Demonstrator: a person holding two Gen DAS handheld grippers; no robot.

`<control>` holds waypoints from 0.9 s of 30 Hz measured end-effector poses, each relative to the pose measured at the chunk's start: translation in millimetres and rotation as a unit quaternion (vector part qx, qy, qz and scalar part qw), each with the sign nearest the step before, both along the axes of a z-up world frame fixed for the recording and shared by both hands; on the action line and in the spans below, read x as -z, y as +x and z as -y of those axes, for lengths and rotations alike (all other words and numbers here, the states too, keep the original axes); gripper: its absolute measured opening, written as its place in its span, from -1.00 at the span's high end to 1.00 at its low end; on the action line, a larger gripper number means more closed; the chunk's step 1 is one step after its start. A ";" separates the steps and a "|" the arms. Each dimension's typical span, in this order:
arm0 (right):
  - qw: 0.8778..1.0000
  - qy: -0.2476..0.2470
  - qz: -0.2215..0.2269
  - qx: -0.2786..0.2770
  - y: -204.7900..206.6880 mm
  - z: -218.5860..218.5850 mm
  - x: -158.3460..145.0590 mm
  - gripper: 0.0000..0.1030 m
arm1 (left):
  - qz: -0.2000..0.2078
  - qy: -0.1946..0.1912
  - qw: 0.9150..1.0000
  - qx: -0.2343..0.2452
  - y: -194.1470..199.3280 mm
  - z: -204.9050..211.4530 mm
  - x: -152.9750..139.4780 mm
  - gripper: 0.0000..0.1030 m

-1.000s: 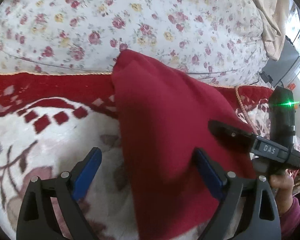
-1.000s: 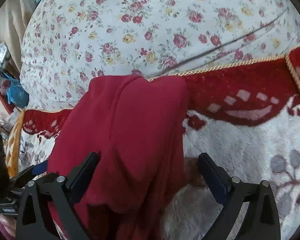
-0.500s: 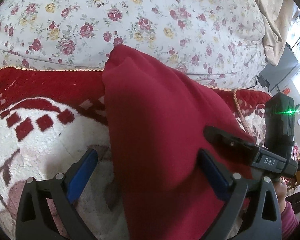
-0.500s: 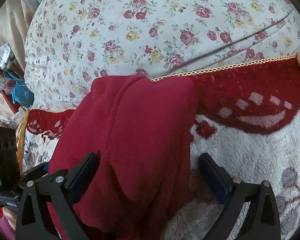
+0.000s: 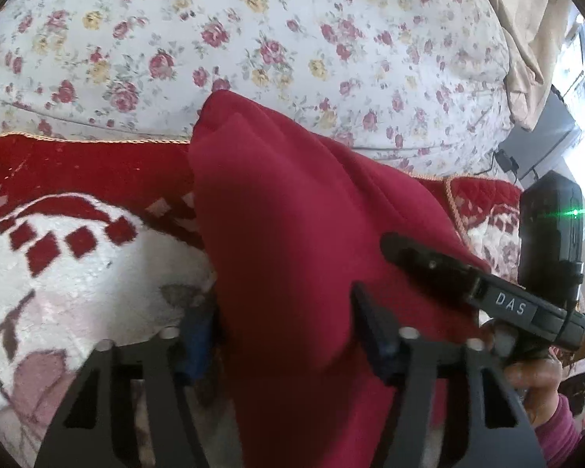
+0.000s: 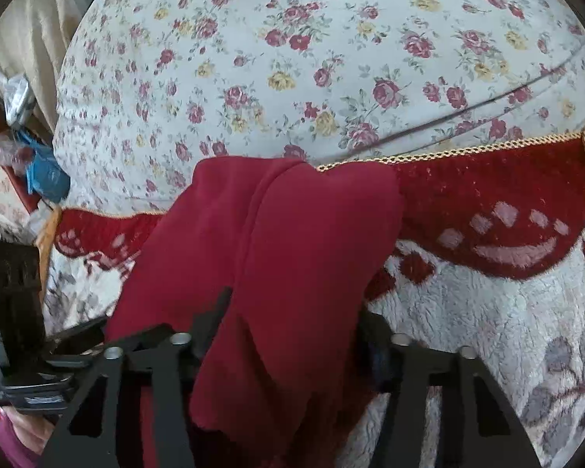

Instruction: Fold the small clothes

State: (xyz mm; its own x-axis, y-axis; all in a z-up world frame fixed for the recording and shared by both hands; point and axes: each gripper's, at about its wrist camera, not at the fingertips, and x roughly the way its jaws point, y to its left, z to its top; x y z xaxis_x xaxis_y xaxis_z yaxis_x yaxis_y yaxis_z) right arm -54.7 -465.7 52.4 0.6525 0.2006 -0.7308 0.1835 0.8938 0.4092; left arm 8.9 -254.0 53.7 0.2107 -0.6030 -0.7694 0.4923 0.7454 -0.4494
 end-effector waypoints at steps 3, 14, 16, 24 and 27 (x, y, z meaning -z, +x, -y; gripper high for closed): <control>1.000 0.010 0.008 -0.011 -6.1 -7.6 -13.9 0.13 | 0.003 -0.005 1.000 0.006 -6.4 -7.9 -15.8 0.04; 0.996 0.054 -0.001 -0.072 -71.6 -82.4 -40.4 0.11 | -0.003 0.008 1.000 -0.004 -91.0 -93.0 -59.6 0.05; 0.996 0.042 -0.013 -0.080 -82.3 -97.2 -28.2 -0.06 | -0.007 0.039 0.999 -0.019 -106.0 -103.0 -49.3 0.03; 0.998 -0.048 0.011 -0.025 -129.1 -92.6 -60.3 -0.41 | 0.062 0.095 0.991 -0.067 -122.6 -118.0 -56.1 -0.43; 0.995 -0.083 0.026 -0.054 -132.5 -112.2 -80.6 -0.30 | 0.080 0.081 0.989 -0.089 -115.7 -119.4 -69.1 -0.74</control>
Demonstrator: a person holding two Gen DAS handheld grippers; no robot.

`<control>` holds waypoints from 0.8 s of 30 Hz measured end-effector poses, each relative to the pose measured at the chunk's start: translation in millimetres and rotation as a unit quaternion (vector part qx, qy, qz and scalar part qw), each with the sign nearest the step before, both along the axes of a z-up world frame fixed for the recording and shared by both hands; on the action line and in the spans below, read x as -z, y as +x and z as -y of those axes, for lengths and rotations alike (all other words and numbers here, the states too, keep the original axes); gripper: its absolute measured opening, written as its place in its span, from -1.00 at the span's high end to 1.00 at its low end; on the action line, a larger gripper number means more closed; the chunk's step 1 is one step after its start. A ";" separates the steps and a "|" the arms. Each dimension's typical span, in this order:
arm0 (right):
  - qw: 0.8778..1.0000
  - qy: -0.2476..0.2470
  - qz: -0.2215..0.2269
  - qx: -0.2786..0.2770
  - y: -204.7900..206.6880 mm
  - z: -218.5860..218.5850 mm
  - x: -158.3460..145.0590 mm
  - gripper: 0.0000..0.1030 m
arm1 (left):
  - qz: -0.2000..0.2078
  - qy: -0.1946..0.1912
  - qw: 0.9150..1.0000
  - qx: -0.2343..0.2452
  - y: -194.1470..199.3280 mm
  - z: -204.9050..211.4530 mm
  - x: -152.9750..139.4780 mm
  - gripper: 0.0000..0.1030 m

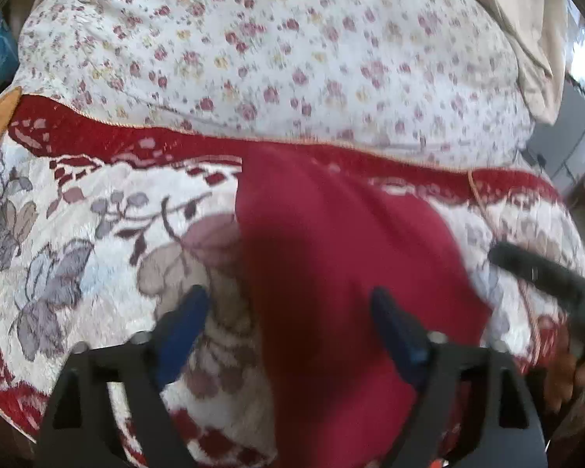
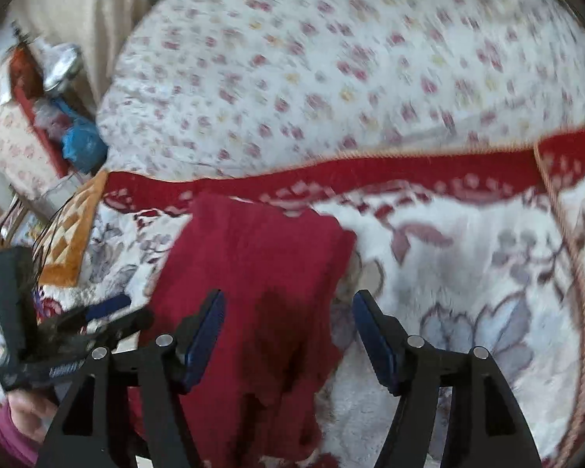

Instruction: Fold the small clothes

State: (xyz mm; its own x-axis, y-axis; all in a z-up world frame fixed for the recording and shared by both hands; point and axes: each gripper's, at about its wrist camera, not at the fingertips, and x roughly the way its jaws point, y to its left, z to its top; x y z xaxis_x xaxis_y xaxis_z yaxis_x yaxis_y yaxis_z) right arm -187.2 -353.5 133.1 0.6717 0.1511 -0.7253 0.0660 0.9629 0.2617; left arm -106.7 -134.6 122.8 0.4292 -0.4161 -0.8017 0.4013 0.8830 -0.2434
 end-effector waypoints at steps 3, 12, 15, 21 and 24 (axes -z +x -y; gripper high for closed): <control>0.999 -0.028 -0.005 -0.040 5.8 -25.9 1.0 -0.11 | 0.025 0.013 1.000 -0.007 3.4 9.8 0.7 -0.77; 0.990 -0.121 -0.065 -0.033 31.7 -28.4 61.1 0.08 | 0.013 0.034 0.999 -0.013 18.9 23.6 37.0 -0.78; 0.990 -0.126 -0.063 -0.030 35.8 -26.4 60.9 0.07 | 0.016 0.029 0.999 -0.014 20.8 26.8 36.8 -0.78; 0.994 -0.094 -0.048 -0.020 16.0 -32.7 37.6 0.00 | 0.026 0.026 0.999 -0.020 16.8 24.7 31.8 -0.78; 0.994 -0.096 -0.040 -0.032 2.1 -42.4 30.6 -0.08 | 0.031 0.025 0.999 -0.028 13.7 20.6 29.0 -0.78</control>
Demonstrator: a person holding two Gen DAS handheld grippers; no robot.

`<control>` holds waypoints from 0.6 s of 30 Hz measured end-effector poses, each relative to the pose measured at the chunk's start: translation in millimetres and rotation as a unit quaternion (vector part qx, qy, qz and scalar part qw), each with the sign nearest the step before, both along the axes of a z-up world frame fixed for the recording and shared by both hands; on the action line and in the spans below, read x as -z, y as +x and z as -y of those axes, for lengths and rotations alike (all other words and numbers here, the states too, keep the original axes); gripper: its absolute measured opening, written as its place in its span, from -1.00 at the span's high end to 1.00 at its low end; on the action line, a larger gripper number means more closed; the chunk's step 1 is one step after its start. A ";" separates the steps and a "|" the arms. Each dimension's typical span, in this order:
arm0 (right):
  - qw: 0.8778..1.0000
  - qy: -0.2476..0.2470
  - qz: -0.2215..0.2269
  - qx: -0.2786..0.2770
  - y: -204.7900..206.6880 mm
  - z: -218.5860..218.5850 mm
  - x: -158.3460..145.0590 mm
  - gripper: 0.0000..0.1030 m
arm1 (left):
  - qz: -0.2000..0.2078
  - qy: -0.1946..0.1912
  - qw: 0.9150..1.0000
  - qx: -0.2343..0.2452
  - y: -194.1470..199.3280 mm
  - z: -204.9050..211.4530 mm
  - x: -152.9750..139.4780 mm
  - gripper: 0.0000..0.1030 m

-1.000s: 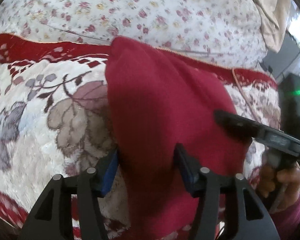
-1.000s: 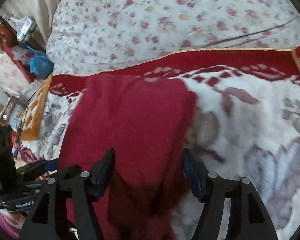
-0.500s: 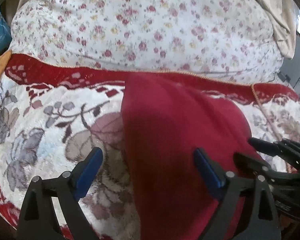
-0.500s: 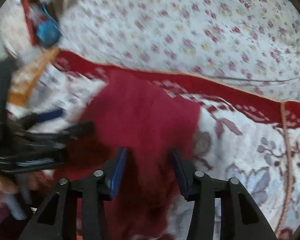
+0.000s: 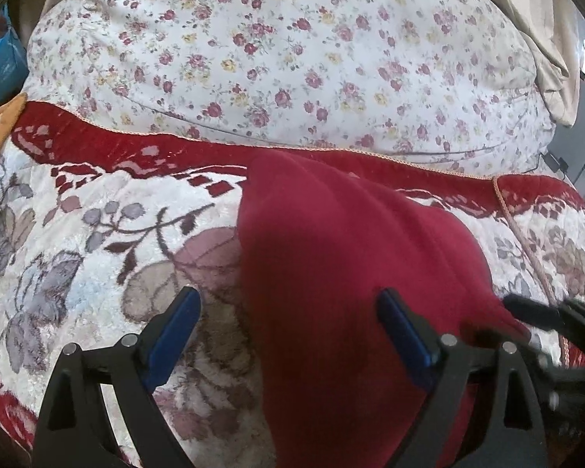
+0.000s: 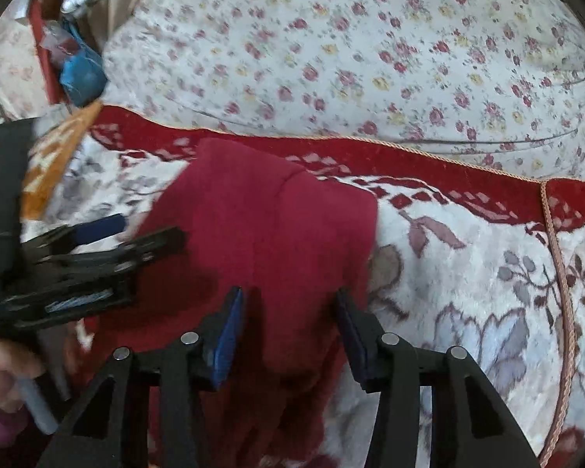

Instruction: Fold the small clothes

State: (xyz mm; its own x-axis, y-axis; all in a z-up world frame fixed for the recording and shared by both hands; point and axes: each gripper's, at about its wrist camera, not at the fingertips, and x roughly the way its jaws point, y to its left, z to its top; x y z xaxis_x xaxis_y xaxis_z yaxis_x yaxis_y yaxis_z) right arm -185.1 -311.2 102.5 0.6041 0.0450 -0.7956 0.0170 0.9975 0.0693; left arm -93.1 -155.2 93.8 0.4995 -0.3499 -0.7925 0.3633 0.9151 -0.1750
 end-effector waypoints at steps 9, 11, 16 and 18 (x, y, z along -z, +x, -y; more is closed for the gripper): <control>0.999 0.016 -0.015 0.039 -11.6 2.7 12.4 -0.15 | 0.043 0.017 0.999 -0.004 -19.2 -7.2 -18.8 -0.78; 0.998 0.020 0.003 0.052 -17.2 2.9 0.0 -0.37 | 0.053 0.020 0.998 -0.005 -23.0 -9.7 -24.3 -0.78; 0.996 0.023 0.030 0.079 -23.2 -1.1 -18.7 -0.64 | 0.082 0.025 0.996 -0.007 -31.5 -15.0 -36.9 -0.78; 0.995 0.018 0.034 0.088 -21.9 -3.3 -20.6 -0.70 | 0.087 0.027 0.996 -0.007 -33.8 -17.3 -38.5 -0.81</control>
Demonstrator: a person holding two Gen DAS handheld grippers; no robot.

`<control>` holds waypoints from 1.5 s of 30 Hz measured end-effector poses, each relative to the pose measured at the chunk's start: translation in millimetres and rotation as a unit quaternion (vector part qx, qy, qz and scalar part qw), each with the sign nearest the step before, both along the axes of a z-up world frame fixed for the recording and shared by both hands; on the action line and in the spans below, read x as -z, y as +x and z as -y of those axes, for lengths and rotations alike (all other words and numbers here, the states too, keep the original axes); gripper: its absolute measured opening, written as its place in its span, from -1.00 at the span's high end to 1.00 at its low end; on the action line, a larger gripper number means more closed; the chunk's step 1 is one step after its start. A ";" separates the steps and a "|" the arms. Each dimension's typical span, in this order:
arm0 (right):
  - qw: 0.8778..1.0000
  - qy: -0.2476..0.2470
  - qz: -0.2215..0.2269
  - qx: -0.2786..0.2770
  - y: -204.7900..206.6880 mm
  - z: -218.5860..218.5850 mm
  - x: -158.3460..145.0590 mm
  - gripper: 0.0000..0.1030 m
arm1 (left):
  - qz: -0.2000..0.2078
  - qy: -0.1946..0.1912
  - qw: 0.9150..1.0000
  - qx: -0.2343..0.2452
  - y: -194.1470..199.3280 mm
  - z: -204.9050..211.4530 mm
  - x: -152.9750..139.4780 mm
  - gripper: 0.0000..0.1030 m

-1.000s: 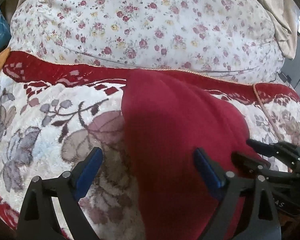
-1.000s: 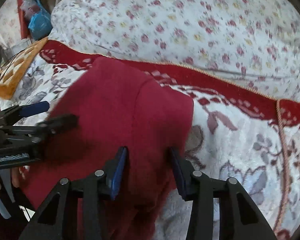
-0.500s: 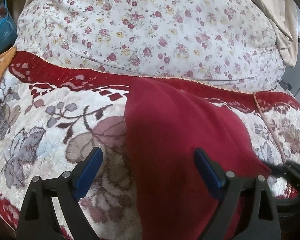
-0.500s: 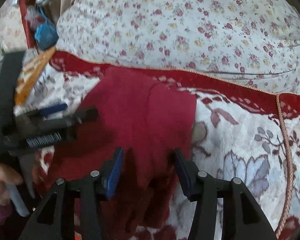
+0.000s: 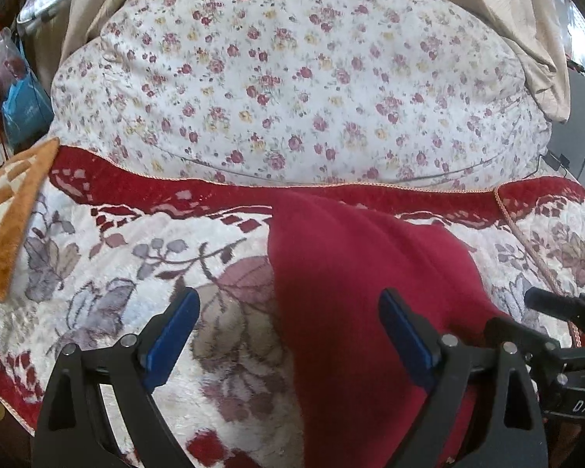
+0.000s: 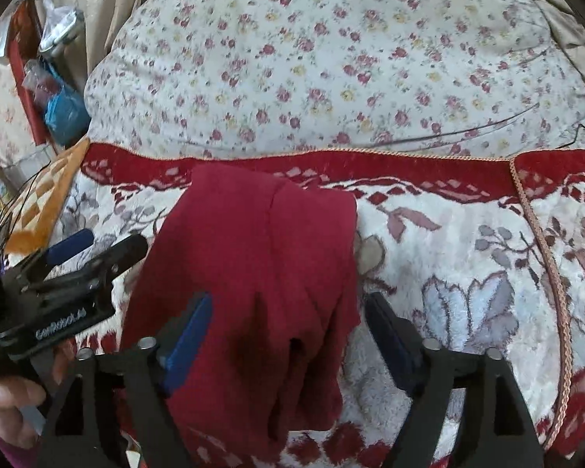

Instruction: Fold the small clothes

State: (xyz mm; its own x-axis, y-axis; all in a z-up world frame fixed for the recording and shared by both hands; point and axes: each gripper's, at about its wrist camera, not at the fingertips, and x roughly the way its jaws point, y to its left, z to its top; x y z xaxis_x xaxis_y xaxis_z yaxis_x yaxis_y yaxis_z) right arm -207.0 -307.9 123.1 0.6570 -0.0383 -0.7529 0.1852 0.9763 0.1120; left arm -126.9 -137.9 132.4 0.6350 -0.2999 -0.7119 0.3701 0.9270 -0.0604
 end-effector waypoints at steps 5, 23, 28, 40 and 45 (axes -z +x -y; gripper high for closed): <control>1.000 -0.009 -0.002 0.009 5.4 -4.6 2.5 -0.76 | 0.000 0.015 1.000 0.002 -1.2 -3.3 3.7 -0.81; 1.000 0.004 -0.025 0.007 18.9 -9.2 16.9 -0.77 | 0.015 0.048 0.999 -0.016 2.6 -7.9 8.8 -0.91; 1.000 0.001 -0.022 0.006 19.2 -9.2 11.7 -0.77 | 0.030 0.049 0.998 -0.016 2.6 -9.3 3.8 -0.93; 1.000 -0.002 -0.024 0.002 20.7 -14.7 12.9 -0.79 | 0.058 0.069 0.996 -0.024 0.8 -9.5 -2.0 -0.94; 1.000 -0.002 -0.022 0.001 20.8 -14.7 12.7 -0.79 | 0.045 0.055 0.997 -0.021 2.9 -11.0 -1.2 -0.94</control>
